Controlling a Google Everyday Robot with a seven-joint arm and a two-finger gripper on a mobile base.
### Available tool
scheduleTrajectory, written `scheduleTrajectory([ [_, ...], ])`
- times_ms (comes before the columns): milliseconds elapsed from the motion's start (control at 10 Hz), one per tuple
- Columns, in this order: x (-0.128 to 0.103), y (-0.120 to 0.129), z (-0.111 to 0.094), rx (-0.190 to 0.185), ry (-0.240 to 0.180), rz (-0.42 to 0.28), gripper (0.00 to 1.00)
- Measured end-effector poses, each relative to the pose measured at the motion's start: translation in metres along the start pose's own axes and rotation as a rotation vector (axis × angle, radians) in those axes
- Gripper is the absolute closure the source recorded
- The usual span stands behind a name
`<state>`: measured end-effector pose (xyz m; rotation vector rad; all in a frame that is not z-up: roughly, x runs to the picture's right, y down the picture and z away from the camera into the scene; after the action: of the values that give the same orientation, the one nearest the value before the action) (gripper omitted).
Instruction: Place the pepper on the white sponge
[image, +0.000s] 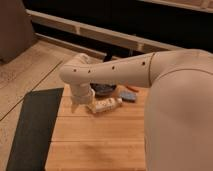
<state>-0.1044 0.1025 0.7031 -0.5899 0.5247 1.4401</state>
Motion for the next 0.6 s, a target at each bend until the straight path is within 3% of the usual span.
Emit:
scheduleTrajectory([
  [300,-0.004,-0.007,0.003,-0.024,-0.018,0.019,0.35],
  [500,-0.017,-0.057,0.009,-0.078,-0.078,0.152,0.35],
  [600,-0.025,-0.1,0.009,-0.097,-0.122,0.236,0.35],
])
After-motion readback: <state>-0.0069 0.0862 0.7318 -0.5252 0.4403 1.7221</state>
